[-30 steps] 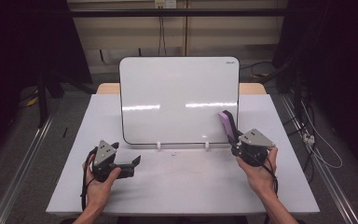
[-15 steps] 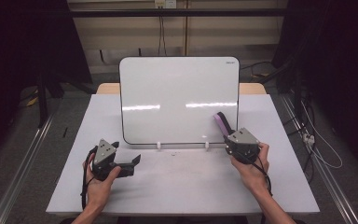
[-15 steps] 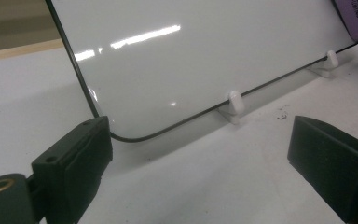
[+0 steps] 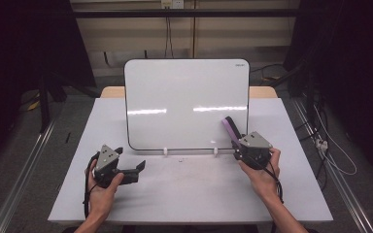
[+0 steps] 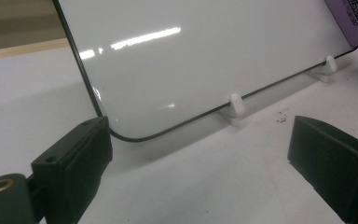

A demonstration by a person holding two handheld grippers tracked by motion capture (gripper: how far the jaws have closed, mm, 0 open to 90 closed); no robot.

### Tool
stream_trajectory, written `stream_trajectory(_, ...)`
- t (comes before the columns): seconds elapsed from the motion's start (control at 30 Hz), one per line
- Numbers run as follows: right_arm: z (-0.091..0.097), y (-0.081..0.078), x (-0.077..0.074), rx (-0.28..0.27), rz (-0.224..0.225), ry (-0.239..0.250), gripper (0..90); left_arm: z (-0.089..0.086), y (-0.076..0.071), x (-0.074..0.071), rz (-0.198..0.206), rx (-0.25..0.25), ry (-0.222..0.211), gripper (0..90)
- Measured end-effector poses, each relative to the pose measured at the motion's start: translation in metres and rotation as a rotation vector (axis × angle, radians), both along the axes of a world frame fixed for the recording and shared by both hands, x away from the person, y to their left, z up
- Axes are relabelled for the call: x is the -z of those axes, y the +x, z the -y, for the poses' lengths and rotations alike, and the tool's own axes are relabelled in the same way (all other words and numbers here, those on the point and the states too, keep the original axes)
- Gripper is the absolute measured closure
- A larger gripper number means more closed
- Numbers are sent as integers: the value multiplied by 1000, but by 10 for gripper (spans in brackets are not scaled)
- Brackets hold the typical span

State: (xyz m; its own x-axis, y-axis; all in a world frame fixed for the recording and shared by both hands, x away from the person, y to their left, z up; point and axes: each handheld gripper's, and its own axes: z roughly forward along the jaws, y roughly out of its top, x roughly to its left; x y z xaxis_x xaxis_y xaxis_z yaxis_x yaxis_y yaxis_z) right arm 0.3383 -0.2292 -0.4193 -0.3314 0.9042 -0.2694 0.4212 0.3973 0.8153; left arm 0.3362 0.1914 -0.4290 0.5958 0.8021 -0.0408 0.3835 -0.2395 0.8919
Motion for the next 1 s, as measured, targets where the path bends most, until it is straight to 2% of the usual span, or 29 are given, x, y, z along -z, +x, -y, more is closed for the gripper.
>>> stream_trajectory(0.1,3,0,0,-6,-1,45,457,-1,0,1,-23,-24,-24,63)
stream_trajectory(0.2,6,0,0,0,8,99,343,-3,0,1,-26,-33,-29,63)
stream_trajectory(0.27,7,-1,-1,11,37,120,286,-4,0,1,-33,-42,-36,63)
stream_trajectory(0.37,10,1,-2,10,26,174,204,-5,1,2,-40,-46,-38,63)
stream_trajectory(0.5,14,1,-2,15,13,211,112,-6,1,1,-37,-48,-30,63)
stream_trajectory(0.7,23,-4,-4,11,20,308,77,-5,-1,0,-30,-42,-20,63)
stream_trajectory(0.77,27,-6,-4,5,11,322,61,-4,-2,-1,-29,-35,-21,63)
stream_trajectory(1.0,39,-18,-4,-27,24,364,44,-4,-4,-2,-21,-29,-18,63)
